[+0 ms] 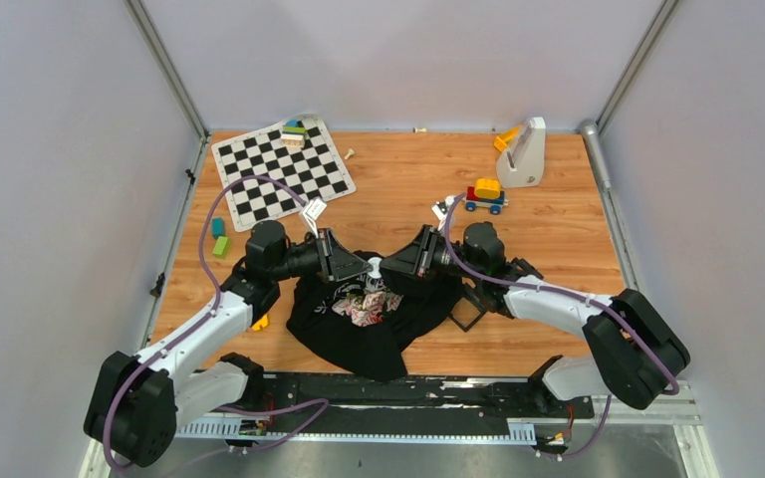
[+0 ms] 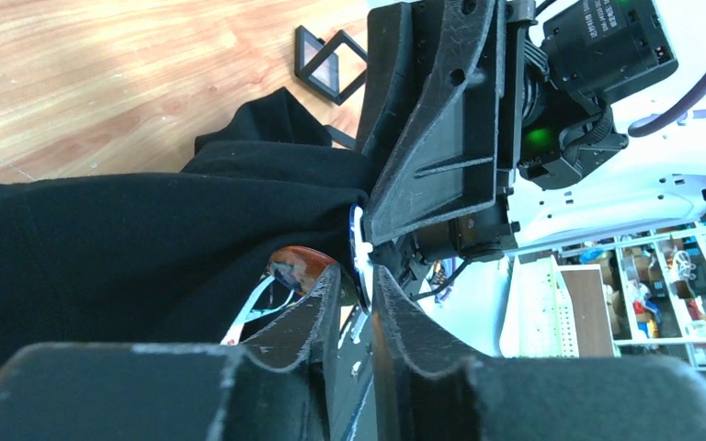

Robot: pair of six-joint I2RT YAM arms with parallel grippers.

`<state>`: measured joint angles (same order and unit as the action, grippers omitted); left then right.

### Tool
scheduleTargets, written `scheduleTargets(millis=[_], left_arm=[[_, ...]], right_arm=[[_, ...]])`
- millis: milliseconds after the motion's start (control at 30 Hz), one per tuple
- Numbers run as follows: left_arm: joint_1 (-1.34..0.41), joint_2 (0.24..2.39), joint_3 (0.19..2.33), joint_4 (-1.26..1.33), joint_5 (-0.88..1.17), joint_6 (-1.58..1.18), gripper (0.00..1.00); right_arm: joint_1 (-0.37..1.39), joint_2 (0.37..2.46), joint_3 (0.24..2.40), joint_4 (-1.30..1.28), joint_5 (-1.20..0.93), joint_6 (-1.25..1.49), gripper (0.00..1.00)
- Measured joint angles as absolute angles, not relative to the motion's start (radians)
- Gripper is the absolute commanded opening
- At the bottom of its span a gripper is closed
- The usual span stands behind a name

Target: Remove the brooch from the garment

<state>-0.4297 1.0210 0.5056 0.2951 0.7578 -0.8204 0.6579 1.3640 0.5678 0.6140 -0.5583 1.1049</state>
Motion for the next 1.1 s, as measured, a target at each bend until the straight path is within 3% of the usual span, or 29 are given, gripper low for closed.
scheduleTargets(millis=[133, 200, 233, 300, 400, 533, 867, 1100], left_arm=[[-0.430, 1.030, 0.506, 0.295, 0.759, -0.820, 0.33], [-0.430, 1.032, 0.506, 0.295, 0.760, -0.820, 0.22], [-0.430, 1.033, 0.506, 0.295, 0.762, -0.820, 0.10], [-0.430, 1.035, 0.506, 0.295, 0.765, -0.815, 0.00], [-0.429, 1.036, 0.506, 0.295, 0.765, -0.817, 0.00], [-0.430, 1.036, 0.506, 0.295, 0.765, -0.816, 0.00], [-0.430, 1.036, 0.506, 0.297, 0.770, -0.825, 0.00], [-0.430, 1.036, 0.506, 0.301, 0.774, -0.841, 0.00]], right_arm=[[0.665, 1.363, 0.572, 0.613, -0.559, 1.106, 0.00], [0.665, 1.363, 0.572, 0.611, -0.558, 1.106, 0.02], [0.665, 1.363, 0.572, 0.610, -0.559, 1.106, 0.07], [0.665, 1.363, 0.572, 0.609, -0.558, 1.106, 0.17], [0.665, 1.363, 0.572, 0.609, -0.561, 1.106, 0.29], [0.665, 1.363, 0.572, 0.614, -0.566, 1.116, 0.36], [0.669, 1.365, 0.572, 0.630, -0.575, 1.112, 0.30], [0.678, 1.366, 0.572, 0.625, -0.567, 1.088, 0.34]])
